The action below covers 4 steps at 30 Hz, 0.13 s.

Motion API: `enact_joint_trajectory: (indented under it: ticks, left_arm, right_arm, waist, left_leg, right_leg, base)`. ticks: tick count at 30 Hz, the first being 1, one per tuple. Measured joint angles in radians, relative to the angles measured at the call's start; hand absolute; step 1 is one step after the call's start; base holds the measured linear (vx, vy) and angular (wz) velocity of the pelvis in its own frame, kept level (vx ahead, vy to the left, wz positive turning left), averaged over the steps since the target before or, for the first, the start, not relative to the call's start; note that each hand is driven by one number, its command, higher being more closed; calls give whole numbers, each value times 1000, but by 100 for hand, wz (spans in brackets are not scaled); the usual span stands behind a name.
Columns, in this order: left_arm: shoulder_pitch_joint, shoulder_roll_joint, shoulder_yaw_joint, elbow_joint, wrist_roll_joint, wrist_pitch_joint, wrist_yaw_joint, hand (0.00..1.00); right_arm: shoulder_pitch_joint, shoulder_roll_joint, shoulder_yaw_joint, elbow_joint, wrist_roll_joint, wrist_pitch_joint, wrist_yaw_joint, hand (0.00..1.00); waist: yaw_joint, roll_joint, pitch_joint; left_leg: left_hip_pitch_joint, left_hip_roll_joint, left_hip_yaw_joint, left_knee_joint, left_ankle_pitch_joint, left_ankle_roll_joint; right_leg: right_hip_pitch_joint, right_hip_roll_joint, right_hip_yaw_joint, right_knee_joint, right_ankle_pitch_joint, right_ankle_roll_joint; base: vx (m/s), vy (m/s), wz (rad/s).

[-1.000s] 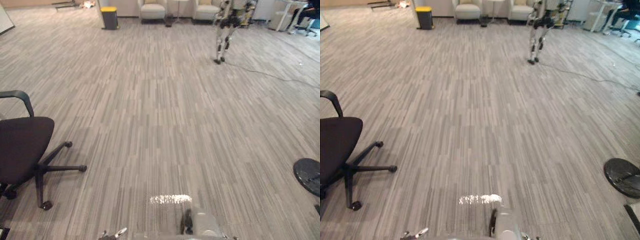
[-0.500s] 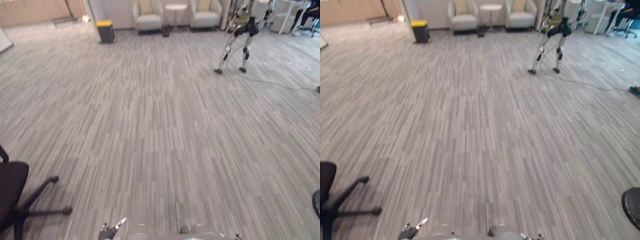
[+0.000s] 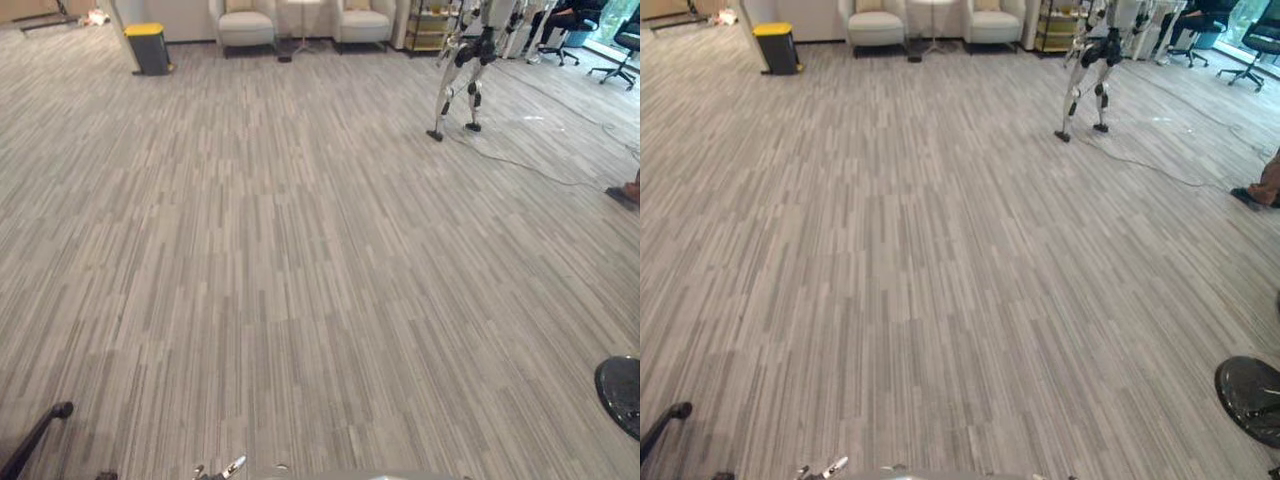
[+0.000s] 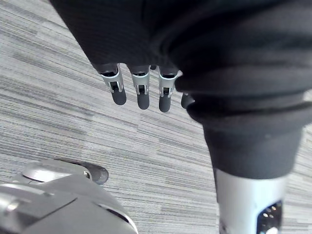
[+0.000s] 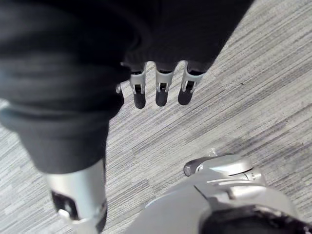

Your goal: Organize washtable

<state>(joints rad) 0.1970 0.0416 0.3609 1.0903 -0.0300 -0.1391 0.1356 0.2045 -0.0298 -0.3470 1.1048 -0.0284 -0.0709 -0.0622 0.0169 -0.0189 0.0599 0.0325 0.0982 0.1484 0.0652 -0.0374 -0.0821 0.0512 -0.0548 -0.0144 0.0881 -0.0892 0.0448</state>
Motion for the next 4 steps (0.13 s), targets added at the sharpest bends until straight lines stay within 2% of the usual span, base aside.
enact_joint_trajectory:
  ticks: [4]
  left_arm:
    - [0,6,-58,8,-31,-4,-1,0]
  right_arm:
    - [-1,-16,5,16,10,-1,1,0]
  waist:
    - [-1,7,-9]
  left_leg:
    - [26,-3,-10,-73,42,5]
  right_leg:
    - [-4,7,-7,-2,0,0]
  base:
    - [-17,-2,4]
